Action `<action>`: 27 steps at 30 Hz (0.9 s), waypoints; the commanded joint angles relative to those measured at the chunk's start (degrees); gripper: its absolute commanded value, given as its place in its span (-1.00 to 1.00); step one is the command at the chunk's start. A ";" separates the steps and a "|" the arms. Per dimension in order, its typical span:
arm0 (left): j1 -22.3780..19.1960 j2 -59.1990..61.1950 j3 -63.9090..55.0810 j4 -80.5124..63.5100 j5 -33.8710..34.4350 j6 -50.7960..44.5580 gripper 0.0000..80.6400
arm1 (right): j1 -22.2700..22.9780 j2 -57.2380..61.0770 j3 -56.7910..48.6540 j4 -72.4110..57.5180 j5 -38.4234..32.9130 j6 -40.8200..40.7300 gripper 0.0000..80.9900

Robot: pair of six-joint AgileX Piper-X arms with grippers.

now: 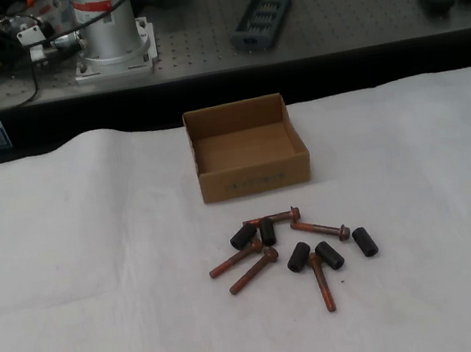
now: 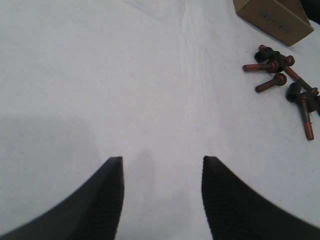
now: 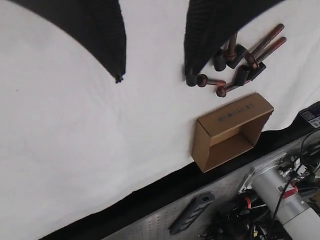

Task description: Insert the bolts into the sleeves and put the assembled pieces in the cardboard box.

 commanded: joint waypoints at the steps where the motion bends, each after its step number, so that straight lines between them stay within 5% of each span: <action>1: 0.12 -0.07 0.02 3.37 -0.51 -0.89 -0.11 | -0.26 0.90 -2.70 -0.44 -0.28 -1.11 -0.27; 14: 0.12 -0.07 0.02 3.37 -1.20 -0.89 -0.11 | 1.26 39.64 -22.57 1.90 -6.48 -10.52 -0.27; 27: 0.12 -0.07 0.02 3.37 -1.20 -0.89 -0.11 | 13.30 79.60 -48.94 12.79 -4.46 -15.30 -0.27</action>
